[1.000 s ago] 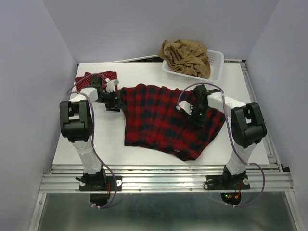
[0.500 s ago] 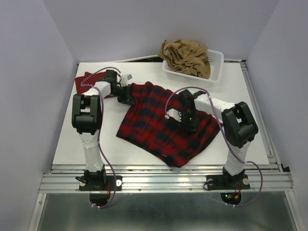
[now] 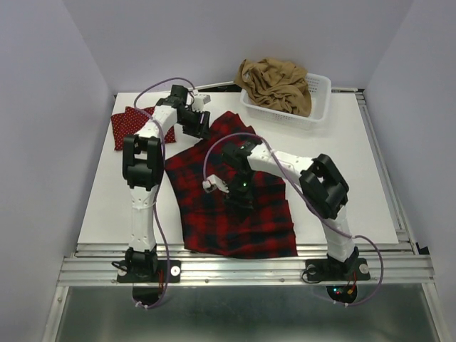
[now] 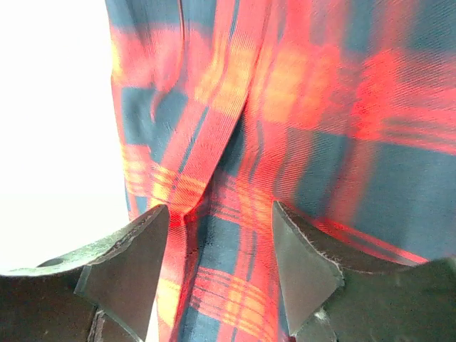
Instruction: Fold and stack the skirts
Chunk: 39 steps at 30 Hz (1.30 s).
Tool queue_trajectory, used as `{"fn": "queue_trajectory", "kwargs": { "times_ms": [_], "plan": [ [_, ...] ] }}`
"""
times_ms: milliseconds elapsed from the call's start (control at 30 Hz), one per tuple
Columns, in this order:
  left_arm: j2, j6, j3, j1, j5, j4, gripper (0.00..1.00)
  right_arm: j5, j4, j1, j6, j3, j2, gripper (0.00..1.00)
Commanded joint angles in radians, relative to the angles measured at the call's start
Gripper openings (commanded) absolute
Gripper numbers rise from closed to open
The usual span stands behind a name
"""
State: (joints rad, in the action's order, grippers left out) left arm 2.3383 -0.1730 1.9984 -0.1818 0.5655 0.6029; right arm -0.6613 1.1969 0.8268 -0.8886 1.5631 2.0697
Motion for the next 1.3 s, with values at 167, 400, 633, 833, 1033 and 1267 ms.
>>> {"fn": "queue_trajectory", "kwargs": {
  "times_ms": [167,400,633,833,1033,1267],
  "plan": [
    [-0.359,-0.204,-0.188,0.039,-0.067,0.041,0.64,-0.071,-0.043,-0.265,0.146,0.31,0.029,0.56],
    [-0.402,-0.267,-0.276,0.108,0.017,0.083,0.64,0.167,-0.214,-0.266,0.137,0.037,0.052,0.45],
    [-0.346,-0.382,-0.204,0.148,-0.024,0.181,0.64,0.203,-0.198,-0.174,0.155,-0.198,-0.031,0.38],
    [-0.289,-0.453,-0.173,0.148,-0.033,0.233,0.64,-0.014,-0.041,-0.028,0.091,-0.249,-0.141,0.49],
    [-0.228,-0.569,-0.164,0.148,-0.003,0.322,0.64,-0.017,0.006,-0.092,0.166,0.101,-0.142,0.7],
    [-0.231,-0.577,-0.243,0.14,-0.016,0.261,0.64,0.192,-0.212,-0.34,0.108,0.547,0.065,0.84]
  ]
}}
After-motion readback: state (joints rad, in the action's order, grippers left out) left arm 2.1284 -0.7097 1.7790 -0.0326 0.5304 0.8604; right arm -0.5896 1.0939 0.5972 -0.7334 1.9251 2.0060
